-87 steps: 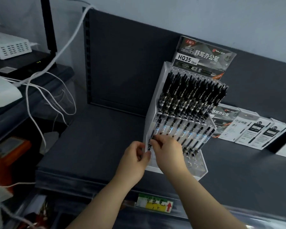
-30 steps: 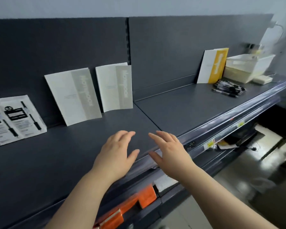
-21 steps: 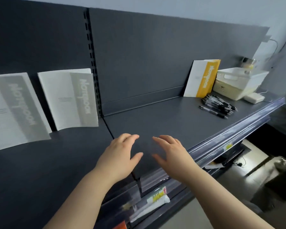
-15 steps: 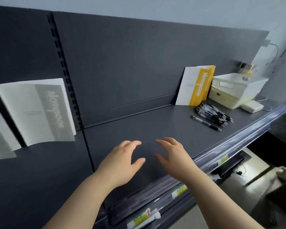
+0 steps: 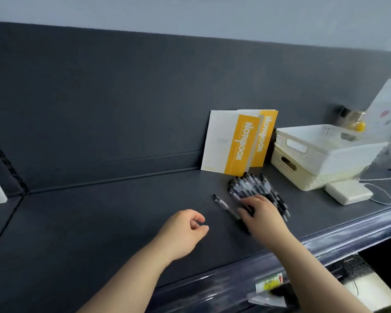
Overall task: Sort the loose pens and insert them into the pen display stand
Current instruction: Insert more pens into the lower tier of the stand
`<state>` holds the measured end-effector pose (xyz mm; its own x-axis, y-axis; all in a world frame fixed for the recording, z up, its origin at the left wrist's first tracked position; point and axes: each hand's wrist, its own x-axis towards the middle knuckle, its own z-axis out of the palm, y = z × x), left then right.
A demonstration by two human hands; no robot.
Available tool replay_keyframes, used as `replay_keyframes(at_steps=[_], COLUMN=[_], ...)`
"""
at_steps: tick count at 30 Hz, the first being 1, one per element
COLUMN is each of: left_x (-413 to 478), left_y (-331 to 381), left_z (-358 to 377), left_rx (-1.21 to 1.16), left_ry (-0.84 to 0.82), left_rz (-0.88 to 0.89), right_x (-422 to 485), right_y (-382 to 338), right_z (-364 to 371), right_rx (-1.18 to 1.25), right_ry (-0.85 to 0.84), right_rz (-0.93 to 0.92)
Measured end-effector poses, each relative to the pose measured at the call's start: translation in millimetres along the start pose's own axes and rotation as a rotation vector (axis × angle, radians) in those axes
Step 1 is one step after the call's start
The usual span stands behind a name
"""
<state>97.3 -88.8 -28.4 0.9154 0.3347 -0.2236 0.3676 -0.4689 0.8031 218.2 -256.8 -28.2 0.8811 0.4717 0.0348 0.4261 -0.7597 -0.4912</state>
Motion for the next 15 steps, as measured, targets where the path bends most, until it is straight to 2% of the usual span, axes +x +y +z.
replay_keyframes(at_steps=[6, 9, 12, 15], left_x=[50.3, 70.6, 91.4, 107.2], left_y=[48.7, 66.3, 83.5, 99.8], left_z=[63.1, 80.3, 91.3, 101.3], left_rx=[-0.178, -0.207, -0.116, 0.043], left_ry=[-0.03, 0.059, 0.102, 0.125], left_rz=[-0.212, -0.257, -0.277, -0.294], right_x=[50.9, 72.4, 87.0, 96.6], right_y=[72.9, 99.5, 108.3, 106.8], right_z=[-39.2, -44.4, -43.5, -41.0], right_rx=[0.026, 0.033, 0.025, 0.034], right_ry=[0.068, -0.019, -0.134, -0.14], right_rz=[0.09, 0.168, 0.177, 0.15])
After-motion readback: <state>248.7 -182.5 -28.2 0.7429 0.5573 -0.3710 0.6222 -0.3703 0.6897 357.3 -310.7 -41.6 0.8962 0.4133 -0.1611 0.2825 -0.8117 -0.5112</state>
